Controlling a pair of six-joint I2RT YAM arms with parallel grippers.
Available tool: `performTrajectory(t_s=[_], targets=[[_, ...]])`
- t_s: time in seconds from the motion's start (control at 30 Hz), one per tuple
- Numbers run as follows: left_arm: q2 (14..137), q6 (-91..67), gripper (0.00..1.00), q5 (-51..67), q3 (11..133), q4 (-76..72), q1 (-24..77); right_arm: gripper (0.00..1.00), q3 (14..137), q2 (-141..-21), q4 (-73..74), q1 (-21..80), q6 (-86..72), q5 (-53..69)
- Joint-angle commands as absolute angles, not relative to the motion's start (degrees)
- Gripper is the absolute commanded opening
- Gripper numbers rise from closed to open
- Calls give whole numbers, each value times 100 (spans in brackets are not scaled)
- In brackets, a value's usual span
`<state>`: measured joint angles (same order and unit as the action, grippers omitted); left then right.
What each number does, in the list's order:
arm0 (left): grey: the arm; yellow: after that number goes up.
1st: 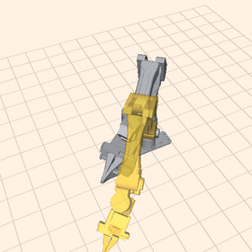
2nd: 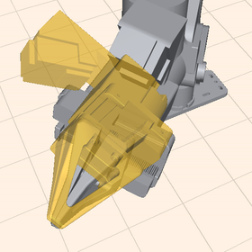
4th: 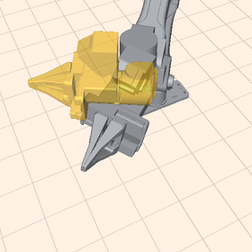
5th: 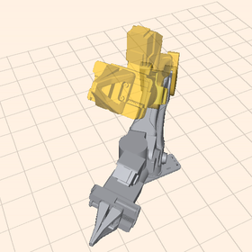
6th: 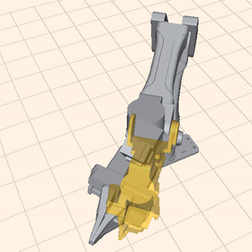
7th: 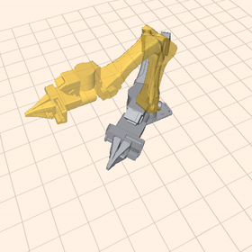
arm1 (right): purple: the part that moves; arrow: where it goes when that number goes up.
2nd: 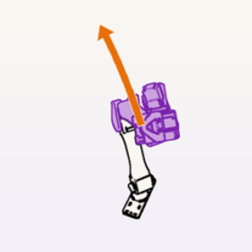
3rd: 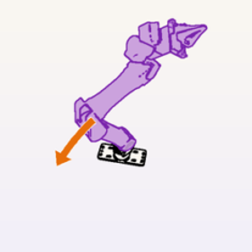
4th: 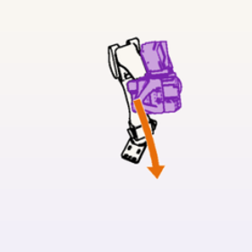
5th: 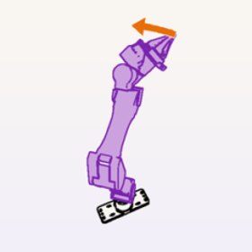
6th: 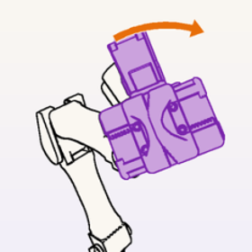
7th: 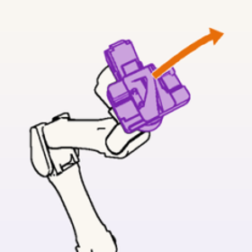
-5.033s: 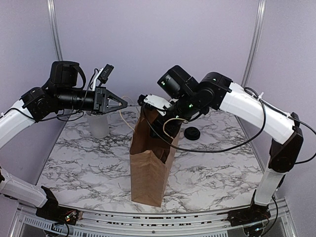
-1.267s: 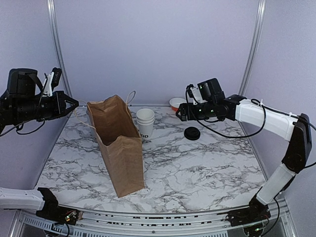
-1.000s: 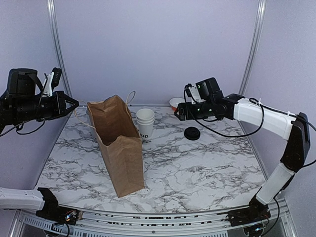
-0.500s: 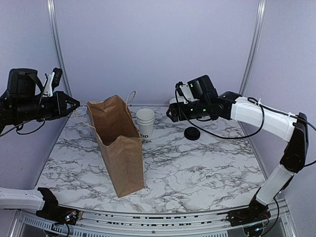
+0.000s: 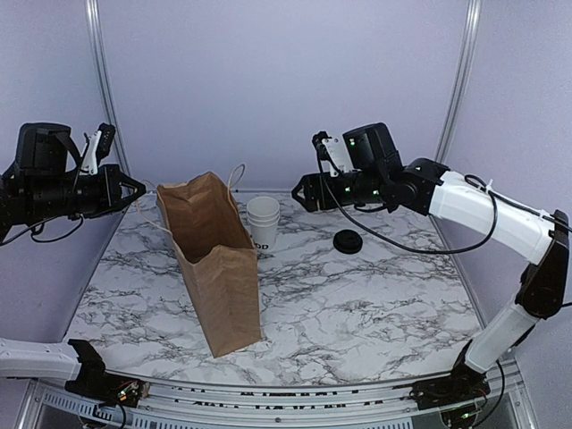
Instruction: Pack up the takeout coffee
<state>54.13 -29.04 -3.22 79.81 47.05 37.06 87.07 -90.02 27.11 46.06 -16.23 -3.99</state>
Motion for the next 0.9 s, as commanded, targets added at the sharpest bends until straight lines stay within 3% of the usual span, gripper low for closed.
performTrajectory(t_s=[0.0,0.53,0.87], targets=[[5361,-2947,0,-644,8255,4890,3673,81,8925,-9141,2663,4636,-1554,-448],[5257,-2734,0,-2430,8768,6011,3650,81,9150,-9778,2602,4632,-1397,-393],[5135,-2608,0,-2403,8785,5921,3634,81,9242,-10012,2534,4632,-1412,-314]])
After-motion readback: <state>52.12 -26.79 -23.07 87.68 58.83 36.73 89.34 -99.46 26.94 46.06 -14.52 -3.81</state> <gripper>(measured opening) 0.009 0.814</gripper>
